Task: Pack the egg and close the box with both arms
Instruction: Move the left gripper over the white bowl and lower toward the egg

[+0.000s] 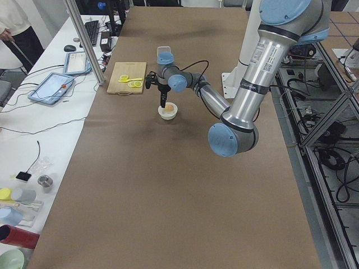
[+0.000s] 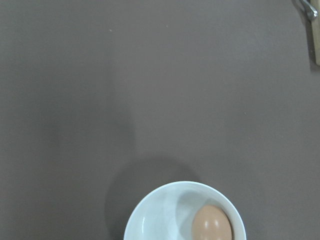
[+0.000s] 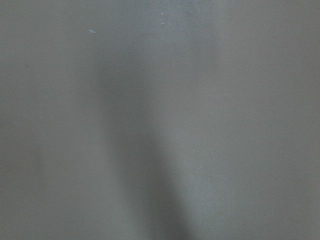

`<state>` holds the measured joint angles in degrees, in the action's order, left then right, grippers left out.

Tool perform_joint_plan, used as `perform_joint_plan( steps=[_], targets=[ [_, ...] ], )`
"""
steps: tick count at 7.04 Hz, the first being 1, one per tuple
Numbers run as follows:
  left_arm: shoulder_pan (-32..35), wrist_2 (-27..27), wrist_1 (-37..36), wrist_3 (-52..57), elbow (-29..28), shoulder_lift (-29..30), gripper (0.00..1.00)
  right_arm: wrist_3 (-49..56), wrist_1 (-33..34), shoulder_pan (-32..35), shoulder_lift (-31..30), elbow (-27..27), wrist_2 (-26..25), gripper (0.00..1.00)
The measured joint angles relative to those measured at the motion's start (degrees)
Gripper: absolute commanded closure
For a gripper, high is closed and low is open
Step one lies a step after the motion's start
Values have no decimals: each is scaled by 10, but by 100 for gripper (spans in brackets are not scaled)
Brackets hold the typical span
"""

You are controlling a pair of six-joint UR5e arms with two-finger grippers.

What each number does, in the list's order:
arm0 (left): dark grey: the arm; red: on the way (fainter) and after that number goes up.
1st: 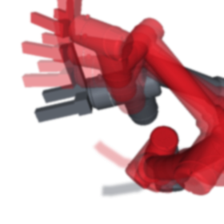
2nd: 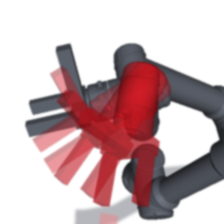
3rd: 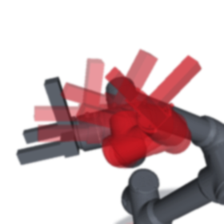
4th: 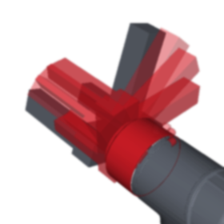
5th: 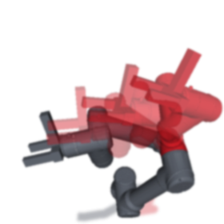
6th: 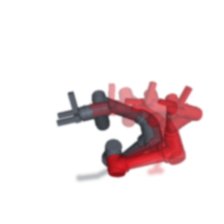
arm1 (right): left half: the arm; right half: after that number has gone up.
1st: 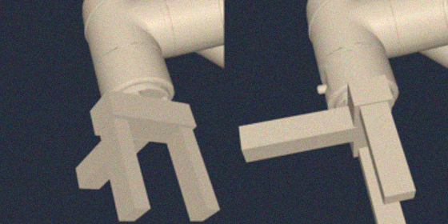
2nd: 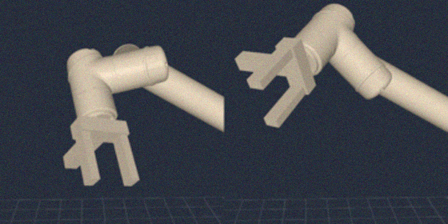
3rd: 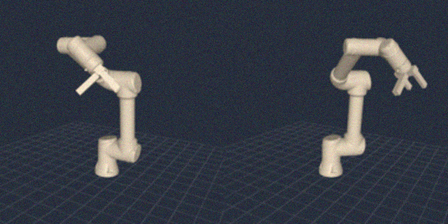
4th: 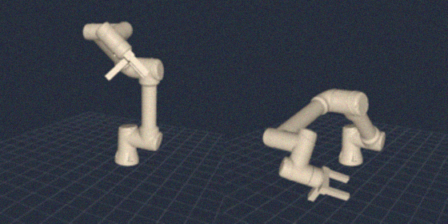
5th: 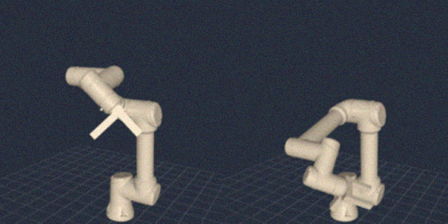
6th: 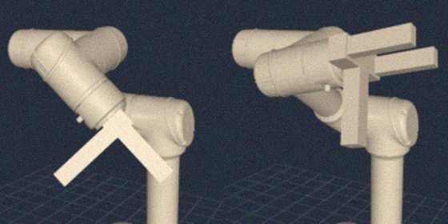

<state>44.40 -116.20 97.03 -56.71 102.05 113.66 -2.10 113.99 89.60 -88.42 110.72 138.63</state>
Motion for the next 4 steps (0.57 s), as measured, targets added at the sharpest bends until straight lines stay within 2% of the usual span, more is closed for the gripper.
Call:
perform_joint_plan(
  steps=[4],
  targets=[
    [-17, 1, 66, -1, -58, 3, 22, 0, 0, -4, 1, -1, 1, 0]
  ],
)
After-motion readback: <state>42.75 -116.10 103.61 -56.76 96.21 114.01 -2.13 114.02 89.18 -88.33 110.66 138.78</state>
